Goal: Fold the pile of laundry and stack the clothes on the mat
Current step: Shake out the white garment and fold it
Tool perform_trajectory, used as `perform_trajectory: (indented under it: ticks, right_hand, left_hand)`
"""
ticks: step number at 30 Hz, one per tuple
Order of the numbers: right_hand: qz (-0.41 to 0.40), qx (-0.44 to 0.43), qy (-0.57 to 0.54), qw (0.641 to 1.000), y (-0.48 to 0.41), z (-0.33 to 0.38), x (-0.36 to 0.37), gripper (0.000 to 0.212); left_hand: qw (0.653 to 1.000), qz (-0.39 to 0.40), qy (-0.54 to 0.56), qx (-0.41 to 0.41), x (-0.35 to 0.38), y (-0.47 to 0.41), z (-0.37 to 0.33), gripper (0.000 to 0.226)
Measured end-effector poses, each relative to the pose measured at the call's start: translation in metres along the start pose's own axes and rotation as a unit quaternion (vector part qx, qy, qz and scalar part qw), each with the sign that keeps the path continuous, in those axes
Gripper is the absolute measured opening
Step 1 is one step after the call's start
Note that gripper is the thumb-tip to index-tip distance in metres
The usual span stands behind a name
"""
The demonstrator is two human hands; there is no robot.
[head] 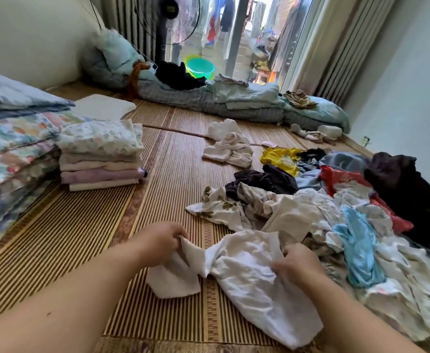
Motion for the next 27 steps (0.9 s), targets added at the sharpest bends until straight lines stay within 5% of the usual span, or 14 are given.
perform_trajectory:
  ticks: [3, 7, 10, 13, 18, 23, 27]
  right_hand:
    - [-0.073, -0.157, -0.078, 0.982, 0.015, 0.04, -0.022, 0.018]
    - [0.059, -0.366, -0.131, 0.919, 0.066, 0.113, -0.046, 0.004]
    - [0.066, -0.45, -0.08, 0.887, 0.09, 0.145, -0.069, 0.007]
    - [0.06, -0.428, -0.041, 0.901, 0.085, 0.15, -0.093, 0.012]
    - [0.05, -0.375, 0.035, 0.925, 0.068, 0.129, -0.121, 0.01]
    - [0.021, -0.357, 0.045, 0.933, 0.069, 0.119, -0.156, 0.014]
    - [-0.063, -0.346, -0.073, 0.933, 0.076, 0.123, -0.214, 0.016]
  left_hand:
    - [0.999, 0.004, -0.02, 0.033, 0.008, 0.001, -0.017, 0.03]
    - [0.986, 0.02, -0.002, 0.168, 0.011, 0.018, -0.066, 0.109]
    - [0.966, 0.049, 0.104, 0.23, -0.004, 0.031, -0.089, 0.073]
    - [0.959, 0.009, 0.142, 0.247, -0.026, 0.034, -0.09, 0.023]
    - [0.909, -0.127, 0.303, 0.256, -0.075, 0.045, -0.08, 0.033]
    - [0.87, -0.222, 0.348, 0.268, -0.106, 0.067, -0.076, 0.037]
    - [0.876, -0.295, 0.303, 0.233, -0.131, 0.077, -0.093, 0.037]
Point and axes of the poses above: each hand's wrist, its own y-axis away from the middle knuckle, its own x-axis out of the palm, z = x × y, the point moved 6 cm from there along -y, towards the middle knuckle, and after that the axes turned 10 degrees about y, right-handed, at the moved point
